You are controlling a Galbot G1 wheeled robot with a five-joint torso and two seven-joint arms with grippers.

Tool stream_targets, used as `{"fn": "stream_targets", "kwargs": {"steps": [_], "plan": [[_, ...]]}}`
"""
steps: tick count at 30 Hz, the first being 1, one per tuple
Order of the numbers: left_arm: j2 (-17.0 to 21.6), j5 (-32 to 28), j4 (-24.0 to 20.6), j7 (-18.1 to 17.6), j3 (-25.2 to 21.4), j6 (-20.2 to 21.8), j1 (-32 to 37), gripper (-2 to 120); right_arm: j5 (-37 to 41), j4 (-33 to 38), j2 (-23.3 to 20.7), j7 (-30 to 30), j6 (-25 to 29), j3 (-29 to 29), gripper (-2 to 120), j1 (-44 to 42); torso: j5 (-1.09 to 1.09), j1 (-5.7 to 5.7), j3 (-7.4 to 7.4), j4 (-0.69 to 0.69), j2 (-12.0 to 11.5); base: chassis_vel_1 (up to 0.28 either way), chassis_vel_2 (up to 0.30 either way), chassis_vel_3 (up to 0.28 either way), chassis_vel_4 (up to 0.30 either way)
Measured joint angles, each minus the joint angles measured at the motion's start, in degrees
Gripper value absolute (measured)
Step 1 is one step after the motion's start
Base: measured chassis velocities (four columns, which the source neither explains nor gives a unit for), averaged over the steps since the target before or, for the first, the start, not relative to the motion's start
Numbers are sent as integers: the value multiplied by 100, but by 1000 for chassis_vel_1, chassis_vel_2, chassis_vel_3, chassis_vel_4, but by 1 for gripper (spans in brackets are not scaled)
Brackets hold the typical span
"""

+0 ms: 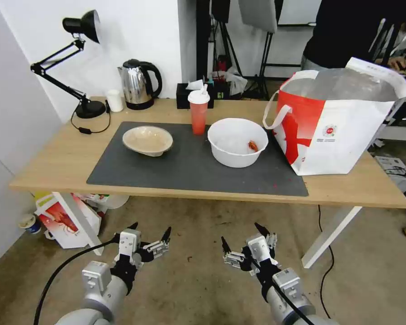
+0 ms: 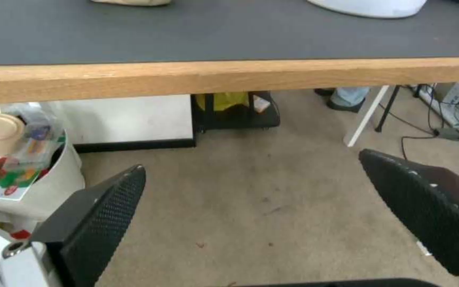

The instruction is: Pick up the trash from the table and place it into the takeout bag.

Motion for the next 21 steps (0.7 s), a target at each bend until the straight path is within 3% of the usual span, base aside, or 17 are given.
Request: {"fn": "stream_targets", "kwargs": {"steps": [9, 21], "plan": [[19, -63, -78, -21, -40, -3, 23, 100, 25, 77, -21, 2, 53, 43, 100, -17, 0, 0, 0, 0, 0, 0, 0, 0, 0], [16, -157, -677, -134, -111, -54, 189, 100, 144, 618, -156, 11, 83, 142, 100, -165, 1, 0, 0, 0, 0, 0, 0, 0, 0]]}}
